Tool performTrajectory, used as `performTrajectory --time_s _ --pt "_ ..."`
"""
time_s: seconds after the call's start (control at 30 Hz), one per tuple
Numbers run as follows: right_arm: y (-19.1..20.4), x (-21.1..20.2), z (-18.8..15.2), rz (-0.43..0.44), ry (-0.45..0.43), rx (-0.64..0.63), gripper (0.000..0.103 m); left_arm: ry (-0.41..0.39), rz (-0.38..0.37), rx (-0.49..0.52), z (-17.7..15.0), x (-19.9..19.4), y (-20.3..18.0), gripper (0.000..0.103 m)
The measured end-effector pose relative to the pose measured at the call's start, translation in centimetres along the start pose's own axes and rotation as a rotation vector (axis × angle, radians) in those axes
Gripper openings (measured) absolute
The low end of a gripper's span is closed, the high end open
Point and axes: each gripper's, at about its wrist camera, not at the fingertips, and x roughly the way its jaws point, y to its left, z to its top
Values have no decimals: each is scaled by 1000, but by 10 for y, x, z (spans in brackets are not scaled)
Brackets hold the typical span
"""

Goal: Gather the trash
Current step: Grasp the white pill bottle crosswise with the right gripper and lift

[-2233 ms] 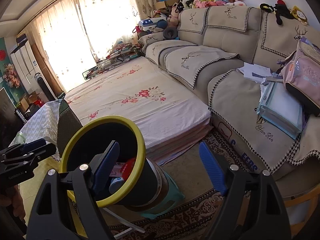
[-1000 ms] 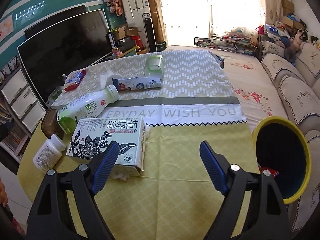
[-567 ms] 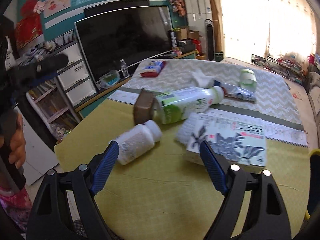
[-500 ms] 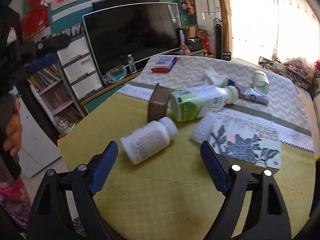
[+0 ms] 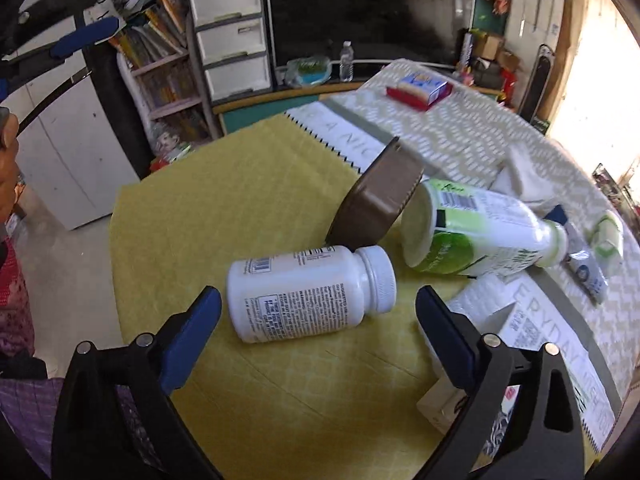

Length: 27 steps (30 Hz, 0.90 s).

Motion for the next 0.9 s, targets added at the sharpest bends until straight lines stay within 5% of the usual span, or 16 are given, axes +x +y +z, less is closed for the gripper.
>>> performTrajectory --time_s 0.27,0.37,0.5,0.9 --pt "-7 18 4 66 33 8 93 33 -22 18 -2 13 -12 95" --pt "-7 17 3 66 11 19 82 41 -28 24 -2 16 -15 95" --pt "-6 11 1 69 -6 36 82 46 -32 28 -3 18 -17 95" --pt "-1 -76 -28 -18 -222 153 82 54 -43 44 -5 22 -22 95"
